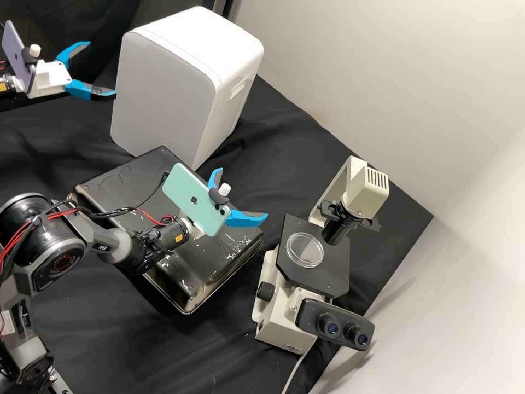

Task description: Place the petri dish on the bench

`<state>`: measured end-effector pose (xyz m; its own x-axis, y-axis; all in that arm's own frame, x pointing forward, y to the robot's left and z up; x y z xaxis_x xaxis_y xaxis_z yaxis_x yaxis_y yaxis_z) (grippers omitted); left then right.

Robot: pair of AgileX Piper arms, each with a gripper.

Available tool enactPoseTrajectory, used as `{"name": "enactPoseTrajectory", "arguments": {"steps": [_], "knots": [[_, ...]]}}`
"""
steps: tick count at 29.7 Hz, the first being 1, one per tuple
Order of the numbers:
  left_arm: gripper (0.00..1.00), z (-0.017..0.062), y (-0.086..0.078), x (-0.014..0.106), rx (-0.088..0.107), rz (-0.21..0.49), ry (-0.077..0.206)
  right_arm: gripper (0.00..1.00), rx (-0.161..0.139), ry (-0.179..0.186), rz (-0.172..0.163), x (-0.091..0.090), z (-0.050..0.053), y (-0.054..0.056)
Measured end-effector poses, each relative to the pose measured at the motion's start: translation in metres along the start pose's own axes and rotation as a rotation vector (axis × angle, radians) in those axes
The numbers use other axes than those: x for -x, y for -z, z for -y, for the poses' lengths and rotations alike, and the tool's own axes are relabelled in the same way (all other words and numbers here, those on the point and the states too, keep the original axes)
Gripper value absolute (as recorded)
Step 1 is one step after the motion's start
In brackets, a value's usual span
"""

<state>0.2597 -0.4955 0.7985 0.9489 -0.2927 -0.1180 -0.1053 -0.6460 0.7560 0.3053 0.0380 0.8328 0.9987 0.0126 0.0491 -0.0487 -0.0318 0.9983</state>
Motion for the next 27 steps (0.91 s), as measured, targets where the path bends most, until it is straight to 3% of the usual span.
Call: {"name": "enactPoseTrajectory", "arguments": {"steps": [5, 7, 10, 13, 19, 27], "knots": [[1.0, 0.0077, -0.012, 0.014, -0.014, 0.085, -0.003, 1.0, 0.0, 0.0, 0.0, 0.0, 0.0, 0.0], [1.0, 0.0112, -0.016, 0.019, -0.016, 0.11, 0.01, 1.0, 0.0, 0.0, 0.0, 0.0, 0.0, 0.0], [1.0, 0.0146, -0.024, 0.028, 0.01, 0.144, 0.03, 1.0, 0.0, 0.0, 0.0, 0.0, 0.0, 0.0], [1.0, 0.0162, -0.029, 0.035, 0.021, 0.168, 0.039, 1.0, 0.0, 0.0, 0.0, 0.0, 0.0, 0.0], [1.0, 0.0208, -0.038, 0.046, 0.017, 0.223, 0.066, 1.0, 0.0, 0.0, 0.0, 0.0, 0.0, 0.0], [1.0, 0.0207, -0.048, 0.058, -0.004, 0.302, 0.07, 1.0, 0.0, 0.0, 0.0, 0.0, 0.0, 0.0]]}}
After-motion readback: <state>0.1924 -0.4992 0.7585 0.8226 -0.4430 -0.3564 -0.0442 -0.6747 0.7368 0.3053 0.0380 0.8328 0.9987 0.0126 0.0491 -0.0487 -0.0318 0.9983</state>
